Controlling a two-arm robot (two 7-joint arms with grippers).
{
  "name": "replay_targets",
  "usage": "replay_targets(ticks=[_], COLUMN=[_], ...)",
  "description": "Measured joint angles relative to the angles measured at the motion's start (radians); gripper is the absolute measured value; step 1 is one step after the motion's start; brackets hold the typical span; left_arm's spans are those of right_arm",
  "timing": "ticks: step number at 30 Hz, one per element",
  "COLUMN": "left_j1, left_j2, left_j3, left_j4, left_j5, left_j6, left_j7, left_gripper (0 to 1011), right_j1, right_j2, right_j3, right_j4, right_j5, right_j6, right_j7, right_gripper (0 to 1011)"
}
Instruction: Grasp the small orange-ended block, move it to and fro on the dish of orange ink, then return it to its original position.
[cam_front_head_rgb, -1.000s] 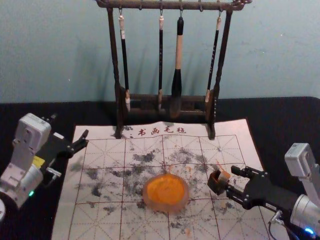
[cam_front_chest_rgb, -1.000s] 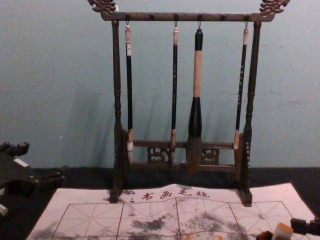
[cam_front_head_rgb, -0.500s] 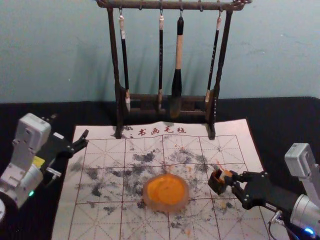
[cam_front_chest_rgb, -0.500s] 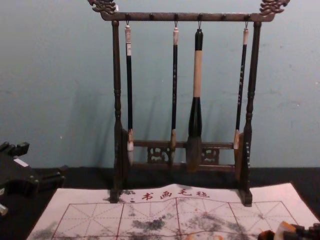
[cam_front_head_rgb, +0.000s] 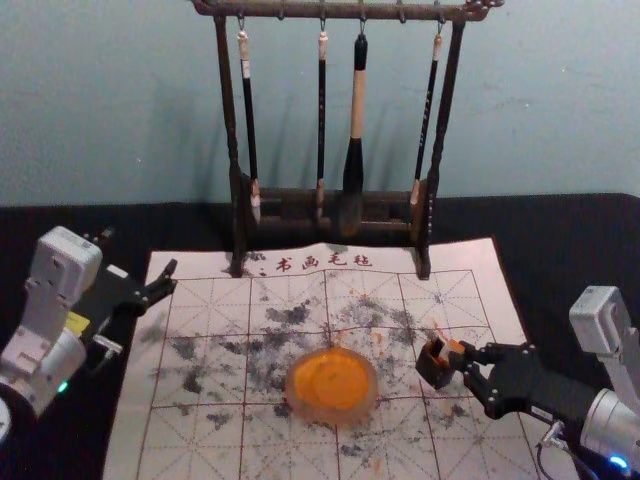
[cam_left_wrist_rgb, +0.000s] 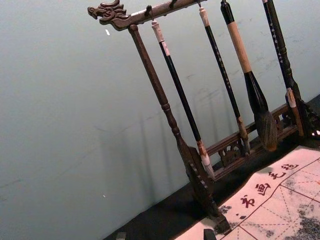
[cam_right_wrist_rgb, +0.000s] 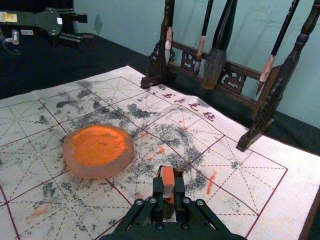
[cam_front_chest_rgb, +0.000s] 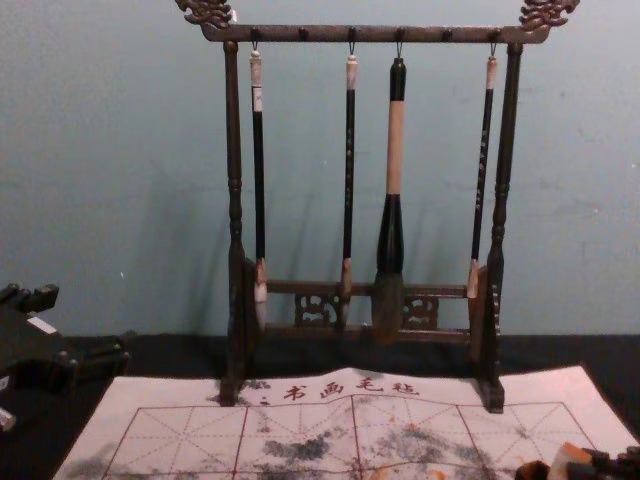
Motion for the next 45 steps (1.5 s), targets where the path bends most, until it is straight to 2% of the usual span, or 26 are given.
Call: replay_targets(ticks=[11, 20, 29, 39, 45], left_j1=[0.0, 0.0, 0.0, 0.0, 0.0], left_j2=[0.0, 0.0, 0.0, 0.0, 0.0], left_j3=[0.0, 0.0, 0.0, 0.0, 0.0], left_j4=[0.0, 0.0, 0.0, 0.0, 0.0], left_j5=[0.0, 0.0, 0.0, 0.0, 0.0], left_j6=[0.0, 0.0, 0.0, 0.0, 0.0], left_j7=[0.0, 0.0, 0.0, 0.0, 0.0], left_gripper=[1001, 1001, 1001, 1001, 1001], right_j1=[0.0, -0.002, -0.011, -0.031, -0.039], right_j2=[0.0, -0.006, -0.003, 0.016, 0.035], right_j3=[0.002, 0.017, 0.038, 0.077, 0.095], right_j4=[0.0, 0.001, -0.024, -0.082, -0.128], right_j5=[0.0, 0.017, 0.038, 0.079, 0.122], right_j6=[0.002, 0.016, 0.026, 0.037, 0.04], right_j7=[0.005, 0.042, 0.046, 0.043, 0.064], right_gripper=[94, 94, 93, 93, 93])
